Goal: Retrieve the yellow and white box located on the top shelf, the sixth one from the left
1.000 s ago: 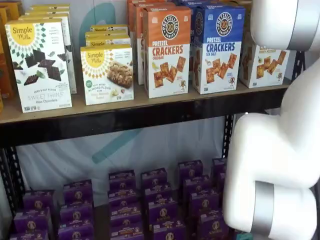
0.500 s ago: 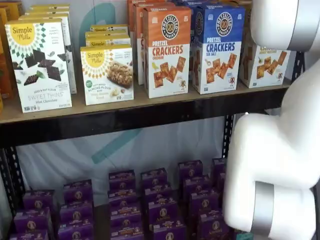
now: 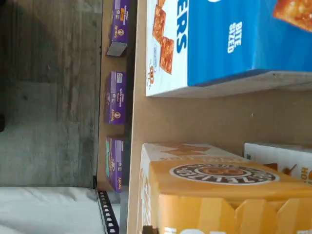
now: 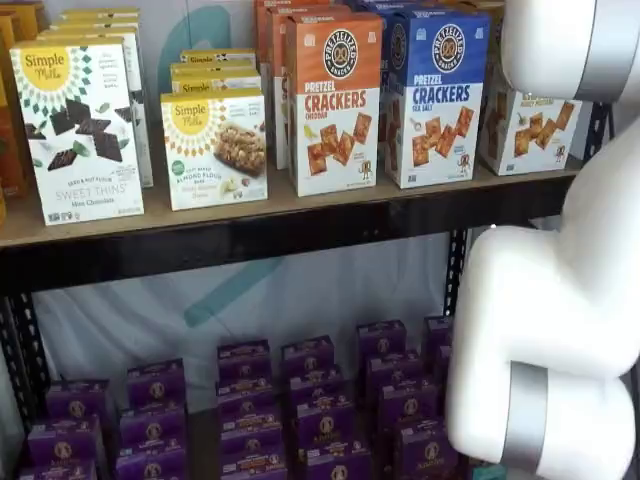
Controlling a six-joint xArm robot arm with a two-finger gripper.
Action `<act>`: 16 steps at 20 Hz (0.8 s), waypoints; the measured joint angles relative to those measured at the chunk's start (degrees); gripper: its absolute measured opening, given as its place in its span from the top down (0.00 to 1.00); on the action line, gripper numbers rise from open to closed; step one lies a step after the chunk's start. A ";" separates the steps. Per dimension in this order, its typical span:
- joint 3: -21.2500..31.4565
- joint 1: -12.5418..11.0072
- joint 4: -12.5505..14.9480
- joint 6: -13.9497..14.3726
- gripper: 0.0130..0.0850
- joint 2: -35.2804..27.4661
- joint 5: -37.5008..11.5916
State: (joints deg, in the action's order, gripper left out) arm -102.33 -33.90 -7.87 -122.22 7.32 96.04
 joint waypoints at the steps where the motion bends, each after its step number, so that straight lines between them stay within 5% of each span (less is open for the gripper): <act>1: -0.07 -0.06 -0.01 -0.05 0.28 -0.02 0.05; 16: 1.97 -2.10 -0.84 -1.60 0.33 3.25 2.01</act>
State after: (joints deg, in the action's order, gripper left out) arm -100.37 -36.00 -8.71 -123.81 10.56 98.05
